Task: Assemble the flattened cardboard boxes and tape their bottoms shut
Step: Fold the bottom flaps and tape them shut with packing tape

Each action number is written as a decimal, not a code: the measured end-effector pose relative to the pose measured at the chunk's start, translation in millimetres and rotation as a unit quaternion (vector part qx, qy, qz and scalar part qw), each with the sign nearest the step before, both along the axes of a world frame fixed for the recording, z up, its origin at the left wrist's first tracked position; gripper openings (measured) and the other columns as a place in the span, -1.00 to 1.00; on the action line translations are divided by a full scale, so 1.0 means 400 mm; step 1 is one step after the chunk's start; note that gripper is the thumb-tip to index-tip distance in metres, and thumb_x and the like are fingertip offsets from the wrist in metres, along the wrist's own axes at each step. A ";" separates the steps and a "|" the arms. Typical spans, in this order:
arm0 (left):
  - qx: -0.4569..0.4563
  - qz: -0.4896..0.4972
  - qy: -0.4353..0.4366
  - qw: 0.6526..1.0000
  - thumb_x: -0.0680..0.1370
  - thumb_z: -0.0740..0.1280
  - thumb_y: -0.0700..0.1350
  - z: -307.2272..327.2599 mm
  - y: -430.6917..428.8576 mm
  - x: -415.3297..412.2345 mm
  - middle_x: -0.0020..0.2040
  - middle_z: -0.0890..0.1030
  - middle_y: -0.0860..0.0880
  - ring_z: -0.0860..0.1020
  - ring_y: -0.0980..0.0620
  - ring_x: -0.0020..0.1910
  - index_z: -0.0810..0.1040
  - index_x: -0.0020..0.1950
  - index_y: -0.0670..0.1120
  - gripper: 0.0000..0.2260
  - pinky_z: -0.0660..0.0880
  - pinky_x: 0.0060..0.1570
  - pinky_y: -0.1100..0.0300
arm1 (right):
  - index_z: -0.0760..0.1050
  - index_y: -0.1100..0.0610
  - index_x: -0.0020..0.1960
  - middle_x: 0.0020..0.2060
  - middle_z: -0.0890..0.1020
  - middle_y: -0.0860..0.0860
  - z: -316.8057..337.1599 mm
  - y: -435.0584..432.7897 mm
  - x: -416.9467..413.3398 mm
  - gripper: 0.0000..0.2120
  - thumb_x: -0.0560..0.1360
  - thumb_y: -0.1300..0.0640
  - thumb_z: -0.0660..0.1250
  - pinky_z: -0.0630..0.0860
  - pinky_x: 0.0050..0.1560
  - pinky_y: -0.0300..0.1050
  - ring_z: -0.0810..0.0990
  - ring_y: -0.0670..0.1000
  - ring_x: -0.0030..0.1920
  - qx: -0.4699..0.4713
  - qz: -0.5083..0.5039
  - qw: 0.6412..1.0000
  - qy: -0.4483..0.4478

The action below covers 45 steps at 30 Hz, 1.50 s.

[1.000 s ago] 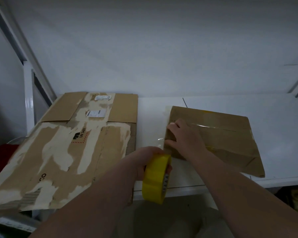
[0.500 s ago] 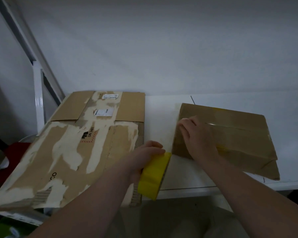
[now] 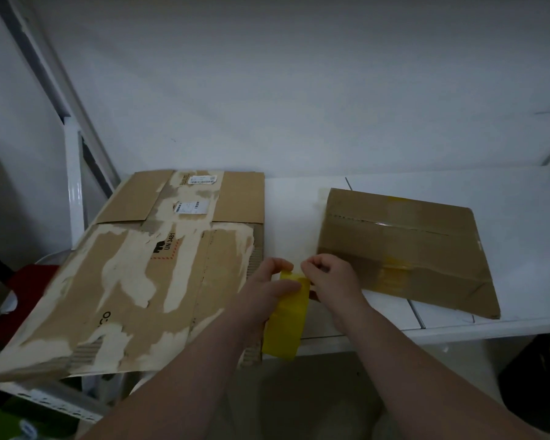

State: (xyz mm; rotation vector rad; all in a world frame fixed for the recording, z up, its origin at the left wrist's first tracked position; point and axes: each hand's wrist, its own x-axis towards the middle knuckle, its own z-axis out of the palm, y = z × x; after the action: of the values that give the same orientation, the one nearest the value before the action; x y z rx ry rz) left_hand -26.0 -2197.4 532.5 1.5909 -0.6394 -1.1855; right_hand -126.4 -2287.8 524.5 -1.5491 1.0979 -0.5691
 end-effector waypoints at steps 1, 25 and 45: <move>-0.003 -0.004 -0.009 1.000 0.52 0.37 -0.11 0.001 0.002 -0.001 0.12 0.52 -0.15 0.55 -0.25 0.07 0.45 0.12 0.10 -0.78 0.53 0.01 -0.11 | 0.55 0.06 -0.08 -0.14 0.58 0.03 0.004 0.002 0.002 -0.89 0.55 0.05 0.29 0.57 0.06 0.17 0.58 0.07 -0.05 0.014 0.002 1.000 0.001; -0.053 0.025 -0.394 0.917 0.56 0.34 -0.14 0.020 0.003 0.027 -0.18 0.56 0.15 0.49 0.29 -0.22 0.46 0.01 0.05 -0.89 0.35 -0.28 0.43 | 0.48 0.19 -0.07 0.01 0.54 0.19 0.096 0.013 0.016 -0.84 0.60 0.12 0.22 0.63 -0.09 -0.02 0.57 0.10 -0.03 0.086 0.073 0.986 0.120; -0.059 0.012 -0.411 0.910 0.55 0.34 -0.19 0.017 0.014 0.026 -0.05 0.63 0.07 0.52 0.22 -0.14 0.64 0.10 -0.01 -0.82 0.40 -0.12 0.43 | 0.45 0.17 0.03 -0.05 0.52 0.11 0.115 0.035 0.006 -0.87 0.61 0.12 0.21 0.56 -0.29 -0.18 0.54 0.04 -0.08 0.094 0.082 0.985 0.119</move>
State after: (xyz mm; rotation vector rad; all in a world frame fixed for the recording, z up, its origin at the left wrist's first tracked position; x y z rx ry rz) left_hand -15.5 -2191.7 539.2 1.9658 -1.1898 -0.3907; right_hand -124.1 -2273.6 570.6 -1.5501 1.1536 -0.1648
